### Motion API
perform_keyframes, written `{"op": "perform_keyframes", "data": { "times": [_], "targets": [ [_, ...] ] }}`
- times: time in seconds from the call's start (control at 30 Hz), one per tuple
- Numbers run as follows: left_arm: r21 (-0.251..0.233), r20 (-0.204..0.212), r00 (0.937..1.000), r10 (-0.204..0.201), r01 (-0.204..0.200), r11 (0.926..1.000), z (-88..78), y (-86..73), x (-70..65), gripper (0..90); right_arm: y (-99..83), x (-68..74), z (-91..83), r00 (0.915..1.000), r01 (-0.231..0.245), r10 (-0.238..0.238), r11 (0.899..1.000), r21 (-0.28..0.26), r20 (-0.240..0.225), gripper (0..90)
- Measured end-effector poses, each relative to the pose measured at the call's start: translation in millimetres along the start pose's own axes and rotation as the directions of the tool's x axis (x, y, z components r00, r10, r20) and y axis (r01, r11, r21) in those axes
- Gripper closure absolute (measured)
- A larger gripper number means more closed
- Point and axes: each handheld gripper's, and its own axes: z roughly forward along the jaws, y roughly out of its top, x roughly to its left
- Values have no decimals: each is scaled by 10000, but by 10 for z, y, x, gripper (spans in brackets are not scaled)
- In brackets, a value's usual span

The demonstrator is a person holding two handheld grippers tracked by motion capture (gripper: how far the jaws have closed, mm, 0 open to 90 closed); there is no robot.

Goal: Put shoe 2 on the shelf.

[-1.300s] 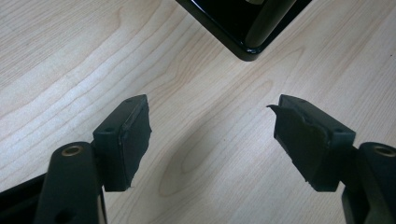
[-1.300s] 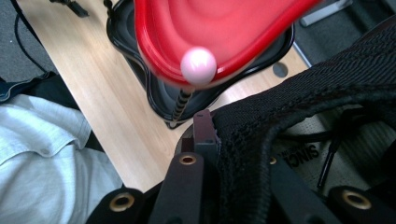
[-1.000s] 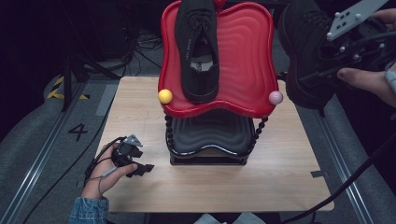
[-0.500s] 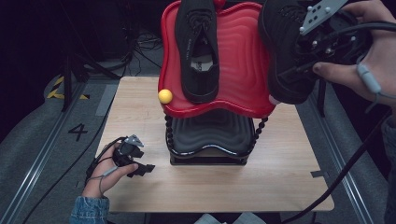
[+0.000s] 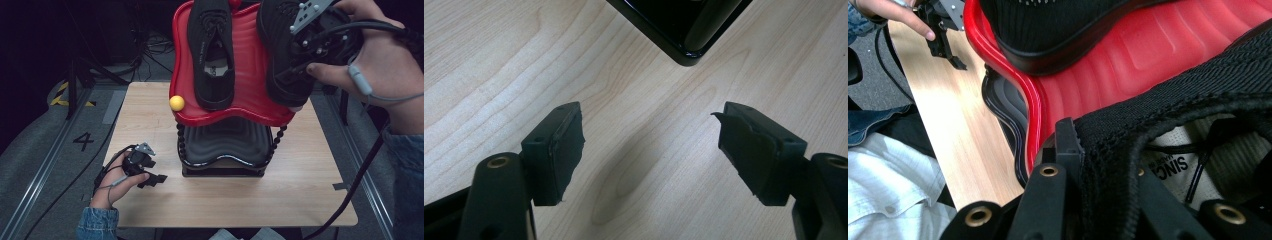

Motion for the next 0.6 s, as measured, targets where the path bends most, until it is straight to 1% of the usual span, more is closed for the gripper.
{"op": "perform_keyframes", "data": {
  "times": [0.1, 0.27, 0.3, 0.33, 0.37, 0.53, 0.6],
  "targets": [
    [-5, 22, 10000, -2, 2, 10000, -1, 0, 1, 267, 53, 16, 52, 9999, 166, -166, 9999, 18, 34, 867],
    [-30, 23, 10000, 22, -22, 10000, -5, -7, 0, 266, 138, 29, 154, 9995, 304, -305, 9995, 63, 23, 867],
    [-11, -13, 10000, -20, 20, 10000, -9, -13, -4, 266, 152, 29, 174, 9994, 353, -353, 9994, 62, 24, 867],
    [-30, 4, 10000, 2, -2, 10000, -8, -19, -2, 266, 168, 32, 198, 9993, 368, -369, 9992, 122, 36, 867],
    [-2, -81, 9999, 60, -60, 10000, -16, -24, 3, 266, 179, 32, 214, 9991, 409, -411, 9990, 152, 70, 867],
    [-28, -140, 9999, -12, 12, 10000, -35, -60, 0, 265, 216, 19, 272, 9989, 451, -450, 9989, 92, -97, 867],
    [-18, -83, 9999, -94, 94, 10000, -40, -78, -5, 264, 227, 11, 300, 9990, 434, -433, 9990, 142, -69, 867]
  ]
}}
